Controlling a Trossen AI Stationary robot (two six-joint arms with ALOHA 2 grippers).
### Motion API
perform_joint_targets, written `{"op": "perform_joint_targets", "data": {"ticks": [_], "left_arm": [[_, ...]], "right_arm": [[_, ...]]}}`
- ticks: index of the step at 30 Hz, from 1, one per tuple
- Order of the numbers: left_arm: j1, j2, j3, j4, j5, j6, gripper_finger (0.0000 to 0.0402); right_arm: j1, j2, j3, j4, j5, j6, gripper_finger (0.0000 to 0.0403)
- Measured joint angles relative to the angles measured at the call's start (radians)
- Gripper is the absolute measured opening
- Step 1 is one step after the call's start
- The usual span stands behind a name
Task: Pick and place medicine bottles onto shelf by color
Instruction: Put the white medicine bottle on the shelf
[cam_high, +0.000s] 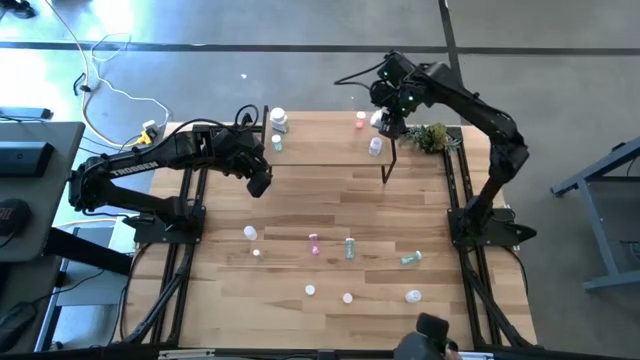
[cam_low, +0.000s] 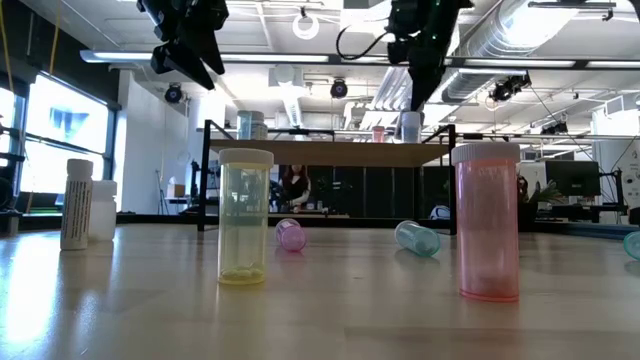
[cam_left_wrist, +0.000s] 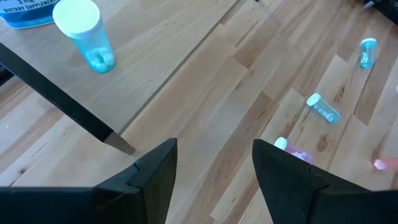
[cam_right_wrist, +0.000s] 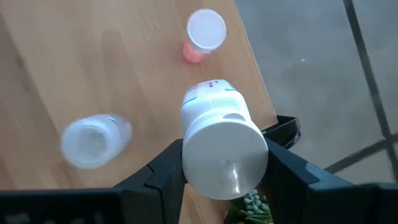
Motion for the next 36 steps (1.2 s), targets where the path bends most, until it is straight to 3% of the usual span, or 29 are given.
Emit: {"op": "perform_joint_targets", "data": {"ticks": [36], "left_arm": [[0.000, 0.000, 0.000, 0.000, 0.000, 0.003, 0.0197]], "right_arm": [[0.003, 0.068, 0.001, -0.007, 0.025, -0.031, 0.0166]]}}
